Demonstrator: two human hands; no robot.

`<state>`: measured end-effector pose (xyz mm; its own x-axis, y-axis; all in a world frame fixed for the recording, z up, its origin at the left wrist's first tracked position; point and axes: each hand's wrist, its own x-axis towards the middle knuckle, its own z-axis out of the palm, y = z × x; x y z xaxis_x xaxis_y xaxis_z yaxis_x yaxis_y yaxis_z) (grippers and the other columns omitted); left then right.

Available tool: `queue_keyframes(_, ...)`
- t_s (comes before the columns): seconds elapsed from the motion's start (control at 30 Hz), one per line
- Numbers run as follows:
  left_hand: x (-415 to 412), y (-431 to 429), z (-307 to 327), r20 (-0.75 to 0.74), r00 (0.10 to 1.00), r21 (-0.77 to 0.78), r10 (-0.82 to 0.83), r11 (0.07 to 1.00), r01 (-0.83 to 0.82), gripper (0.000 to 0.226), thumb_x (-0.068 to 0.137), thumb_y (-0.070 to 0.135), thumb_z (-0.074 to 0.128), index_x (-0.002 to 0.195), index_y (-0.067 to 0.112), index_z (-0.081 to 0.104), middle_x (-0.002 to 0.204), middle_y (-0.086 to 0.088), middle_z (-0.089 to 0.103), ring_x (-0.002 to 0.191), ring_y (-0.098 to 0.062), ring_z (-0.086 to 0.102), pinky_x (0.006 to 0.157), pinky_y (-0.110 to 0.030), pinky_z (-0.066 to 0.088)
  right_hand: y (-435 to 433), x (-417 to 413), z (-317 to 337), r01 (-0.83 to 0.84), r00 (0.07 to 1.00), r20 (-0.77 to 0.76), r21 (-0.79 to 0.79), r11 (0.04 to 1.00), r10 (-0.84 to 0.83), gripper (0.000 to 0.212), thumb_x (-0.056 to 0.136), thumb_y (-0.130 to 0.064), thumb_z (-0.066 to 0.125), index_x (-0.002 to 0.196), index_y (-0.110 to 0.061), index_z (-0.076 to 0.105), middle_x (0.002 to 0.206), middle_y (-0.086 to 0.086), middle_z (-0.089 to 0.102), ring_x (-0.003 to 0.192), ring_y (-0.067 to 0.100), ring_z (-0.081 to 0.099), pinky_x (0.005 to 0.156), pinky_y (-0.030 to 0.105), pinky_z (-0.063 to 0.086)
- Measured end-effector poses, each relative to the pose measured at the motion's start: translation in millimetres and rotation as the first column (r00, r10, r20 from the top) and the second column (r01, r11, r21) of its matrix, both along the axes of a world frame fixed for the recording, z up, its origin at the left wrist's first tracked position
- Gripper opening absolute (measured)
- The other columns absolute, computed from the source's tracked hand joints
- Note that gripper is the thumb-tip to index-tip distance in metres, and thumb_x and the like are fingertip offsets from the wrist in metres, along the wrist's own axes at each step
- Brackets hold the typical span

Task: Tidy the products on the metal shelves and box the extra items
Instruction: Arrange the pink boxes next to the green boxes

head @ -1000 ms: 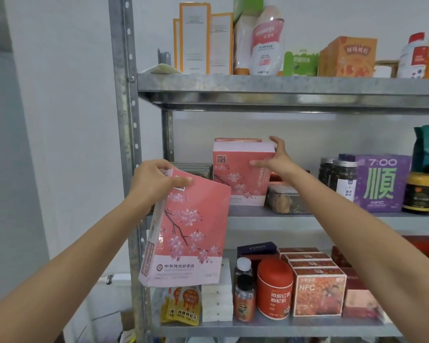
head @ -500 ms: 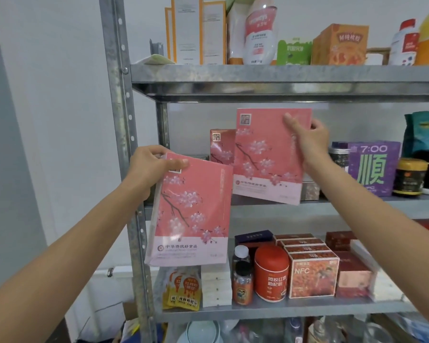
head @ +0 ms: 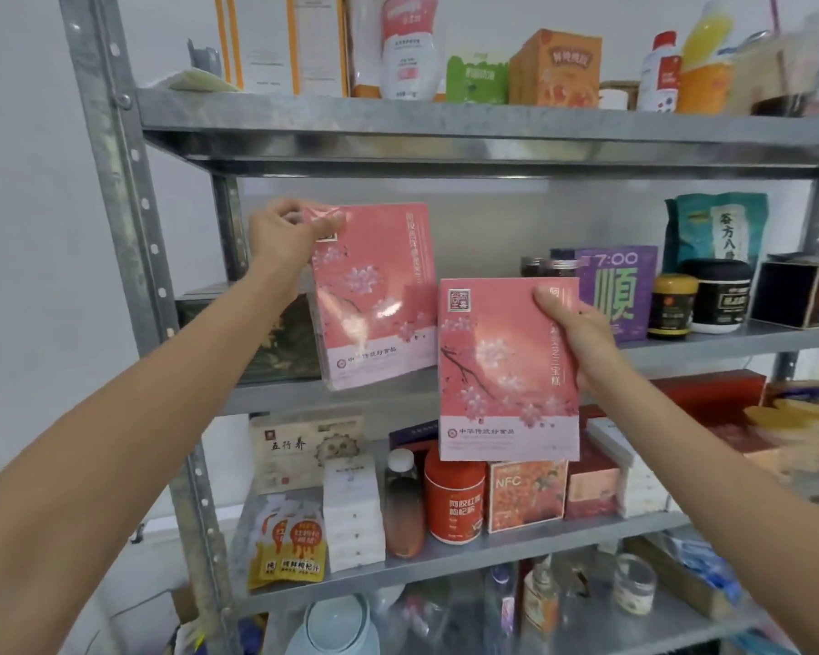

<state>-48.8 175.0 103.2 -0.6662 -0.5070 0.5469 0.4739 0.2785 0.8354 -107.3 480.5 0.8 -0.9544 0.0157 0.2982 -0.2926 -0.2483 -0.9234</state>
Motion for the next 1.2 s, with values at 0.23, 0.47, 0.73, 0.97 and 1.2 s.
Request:
queue_keyframes(0.23, -46, 5, -16, 0.023, 0.999, -0.156, 0.038, 0.987, -0.034, 0.025, 0.079, 0.020, 0.079, 0.098, 0.019, 0.063, 0.098, -0.010, 0.063, 0.092, -0.027, 0.063, 0.078, -0.036, 0.058, -25, 5, -25, -0.033, 0.999, 0.009, 0.024, 0.999, 0.032, 0.052, 0.051, -0.049, 0.083, 0.090, -0.016, 0.070, 0.081, 0.005, 0.076, 0.070, 0.019, 0.073, 0.058, 0.028, 0.057)
queue_keyframes(0.47, -54, -18, -6, 0.172, 0.956, -0.736, 0.237, 0.676, -0.035, 0.057, 0.076, 0.023, 0.082, 0.127, 0.032, 0.058, 0.125, -0.003, 0.035, 0.129, -0.028, 0.026, 0.113, -0.043, 0.026, -35, -3, -34, -0.014, 1.000, -0.024, 0.099, 0.995, 0.017, 0.025, 0.071, -0.039, 0.083, 0.082, -0.020, 0.072, 0.077, -0.001, 0.075, 0.068, 0.013, 0.071, 0.061, 0.028, 0.057)
queue_keyframes(0.73, -55, -16, -19, 0.048, 0.969, -0.739, 0.244, 0.661, -0.130, 0.069, 0.077, 0.004, 0.078, 0.139, 0.020, 0.052, 0.134, -0.006, 0.050, 0.116, -0.025, 0.053, 0.097, -0.036, 0.045, -49, 1, -38, -0.050, 0.998, -0.027, 0.091, 0.995, 0.053, 0.043, 0.056, -0.050, 0.084, 0.085, -0.022, 0.072, 0.080, -0.001, 0.076, 0.073, 0.015, 0.072, 0.076, 0.037, 0.057)
queue_keyframes(0.97, -61, -22, -24, 0.103, 0.954, -0.786, 0.282, 0.610, -0.095, 0.080, 0.090, 0.024, 0.070, 0.154, 0.027, 0.023, 0.163, -0.004, 0.012, 0.150, -0.025, 0.006, 0.119, -0.048, 0.014, -50, 6, -34, -0.021, 0.998, -0.049, 0.095, 0.995, 0.026, 0.030, 0.065, -0.045, 0.083, 0.083, -0.024, 0.072, 0.082, -0.001, 0.075, 0.084, 0.023, 0.071, 0.089, 0.047, 0.056)
queue_keyframes(1.2, -11, 24, -82, -0.186, 0.975, -0.516, 0.126, 0.831, -0.206, 0.043, 0.104, 0.037, 0.038, 0.132, 0.008, 0.053, 0.128, -0.007, 0.056, 0.120, -0.020, 0.050, 0.101, -0.029, 0.036, -39, 11, -30, -0.031, 0.999, -0.028, 0.026, 0.999, 0.032, 0.051, 0.048, -0.058, 0.082, 0.083, -0.022, 0.072, 0.084, 0.002, 0.076, 0.081, 0.022, 0.072, 0.080, 0.040, 0.059)
